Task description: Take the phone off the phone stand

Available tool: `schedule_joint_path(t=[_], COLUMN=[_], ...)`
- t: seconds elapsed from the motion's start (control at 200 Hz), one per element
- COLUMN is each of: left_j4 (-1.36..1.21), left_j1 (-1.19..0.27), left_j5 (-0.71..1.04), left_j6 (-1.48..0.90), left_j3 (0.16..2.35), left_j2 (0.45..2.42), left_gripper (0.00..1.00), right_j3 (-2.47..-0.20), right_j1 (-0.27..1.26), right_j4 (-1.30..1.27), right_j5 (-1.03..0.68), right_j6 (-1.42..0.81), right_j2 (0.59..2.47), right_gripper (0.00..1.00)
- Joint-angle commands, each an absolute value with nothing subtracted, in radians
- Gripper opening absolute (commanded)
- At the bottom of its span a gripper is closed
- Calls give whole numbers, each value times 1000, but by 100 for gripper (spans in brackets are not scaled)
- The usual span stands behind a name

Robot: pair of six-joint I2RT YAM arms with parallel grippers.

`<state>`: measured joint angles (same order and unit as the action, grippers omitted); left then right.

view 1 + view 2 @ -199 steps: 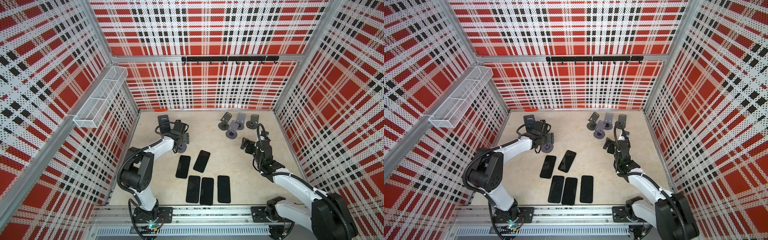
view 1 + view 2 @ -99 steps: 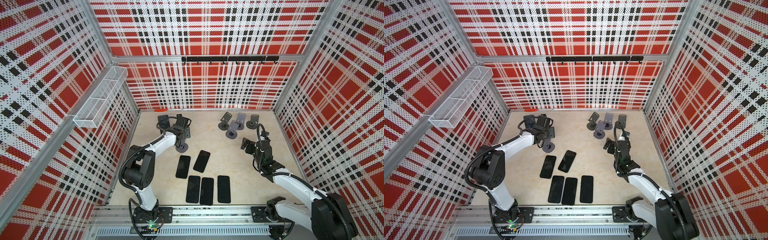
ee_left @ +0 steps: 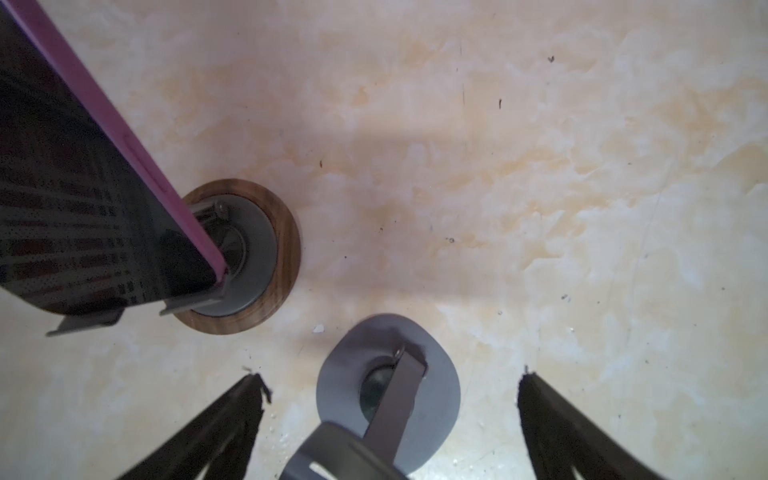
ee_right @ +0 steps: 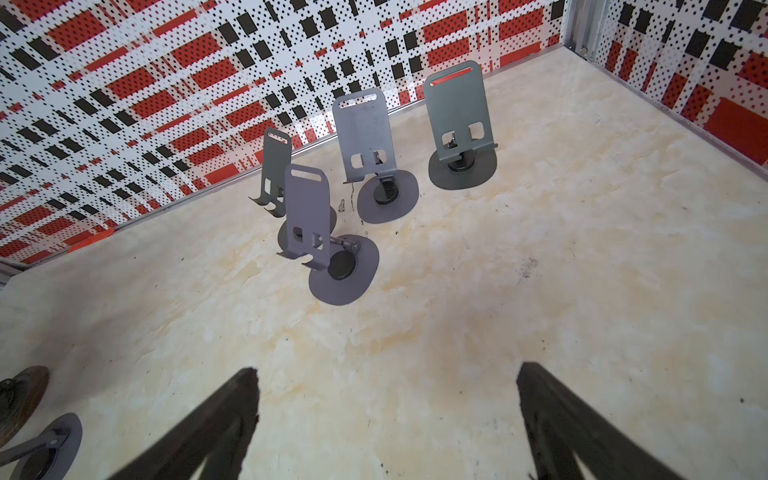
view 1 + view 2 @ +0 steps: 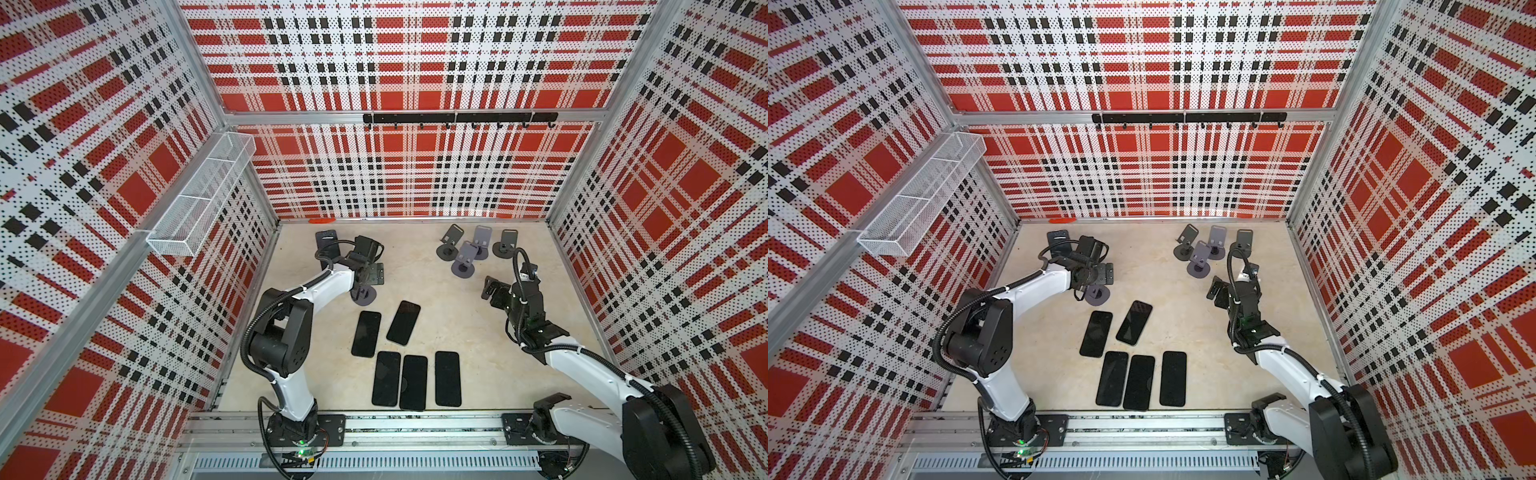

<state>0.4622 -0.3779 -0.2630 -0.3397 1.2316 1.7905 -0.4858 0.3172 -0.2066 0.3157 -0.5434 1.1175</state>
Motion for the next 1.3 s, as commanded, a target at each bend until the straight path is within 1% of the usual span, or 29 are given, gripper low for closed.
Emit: schedule_joint_path(t=[0.0, 0.035, 0.22, 0.426, 0.561, 0.601, 0.661, 0.762, 0.792, 0.917, 0.992, 1.097, 1.187, 1.228, 1.298], left_j4=[460, 450, 425, 432, 445, 452, 459, 483, 496, 548, 548, 548, 563, 585, 665], left_j1=[-376, -381, -388, -373, -358, -357, -359, -355, -351, -319, -296, -284, -287, -300, -341], left_j5=[-221, -225, -275, -245, -190, -186, -175, -134, -126, -100, -46, -14, 43, 37, -36], left_j6=[-360, -379, -449, -400, -336, -323, -303, -219, -191, -123, -81, -20, 25, 43, 90], left_j3=[1200, 1191, 1178, 1218, 1247, 1256, 1266, 1282, 1291, 1352, 1354, 1341, 1343, 1354, 1394], left_j2=[1746, 1742, 1759, 1780, 1807, 1815, 1825, 1834, 1840, 1856, 1832, 1786, 1791, 1803, 1839], left_gripper=[99, 100, 86, 85, 80, 80, 84, 100, 98, 98, 98, 99, 98, 98, 98], right_j3=[-491, -491, -495, -493, -495, -496, -496, -496, -497, -488, -486, -492, -488, -488, -492], right_j1=[309, 309, 309, 309, 309, 309, 309, 310, 310, 309, 309, 309, 310, 309, 309], right_j4=[-207, -209, -204, -204, -204, -203, -204, -203, -204, -217, -221, -215, -222, -224, -222], right_j5=[321, 320, 317, 317, 316, 315, 316, 318, 318, 313, 315, 325, 345, 348, 341], right_j6=[-545, -545, -545, -544, -546, -545, -545, -545, -545, -546, -546, -546, -544, -544, -546], right_j2=[1120, 1120, 1122, 1114, 1118, 1118, 1119, 1122, 1121, 1124, 1134, 1146, 1153, 1158, 1165], right_gripper=[100, 100, 100, 100, 100, 100, 100, 100, 100, 100, 100, 100, 100, 100, 100])
